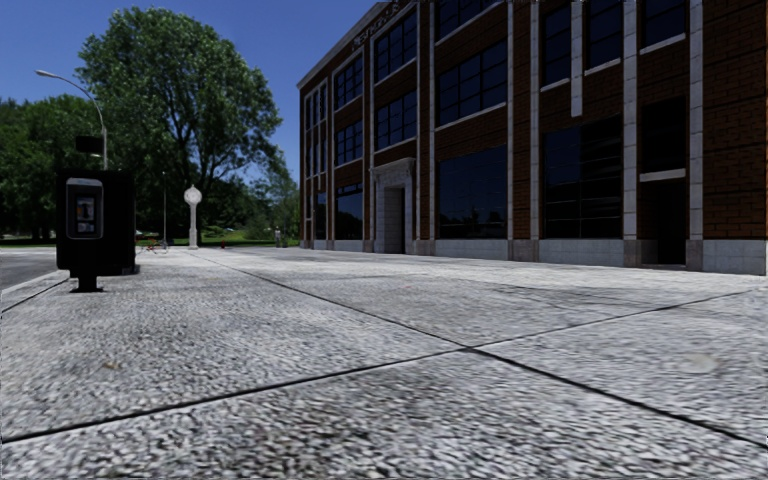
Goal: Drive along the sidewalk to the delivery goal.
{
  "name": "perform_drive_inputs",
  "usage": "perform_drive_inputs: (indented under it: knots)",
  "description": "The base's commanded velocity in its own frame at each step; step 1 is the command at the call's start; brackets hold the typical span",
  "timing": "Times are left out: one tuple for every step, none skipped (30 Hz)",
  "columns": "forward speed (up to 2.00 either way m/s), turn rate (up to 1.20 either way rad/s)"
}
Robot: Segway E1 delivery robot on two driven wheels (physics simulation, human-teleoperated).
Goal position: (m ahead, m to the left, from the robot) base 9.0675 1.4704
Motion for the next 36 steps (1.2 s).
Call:
perform_drive_inputs:
  knots:
    - [1.23,-0.43]
    - [1.23,-0.43]
    - [1.23,-0.41]
    - [1.23,-0.41]
    - [1.23,-0.41]
    - [1.23,-0.41]
    - [1.23,-0.41]
    - [1.23,-0.41]
    - [1.23,-0.41]
    - [1.22,-0.41]
    - [1.22,-0.41]
    - [1.22,0.00]
    - [1.22,0.00]
    - [1.22,0.00]
    - [1.22,0.00]
    - [1.22,0.00]
    - [1.22,0.00]
    - [1.22,0.00]
    - [1.23,0.00]
    - [1.23,0.00]
    - [1.23,0.00]
    - [1.25,0.00]
    - [1.27,0.00]
    - [1.27,0.00]
    - [1.28,0.00]
    - [1.28,0.00]
    - [1.28,0.00]
    - [1.28,0.00]
    - [1.28,0.00]
    - [1.28,0.00]
    - [1.28,0.00]
    - [1.28,0.00]
    - [1.28,0.00]
    - [1.28,0.00]
    - [1.28,0.00]
    - [1.28,0.00]
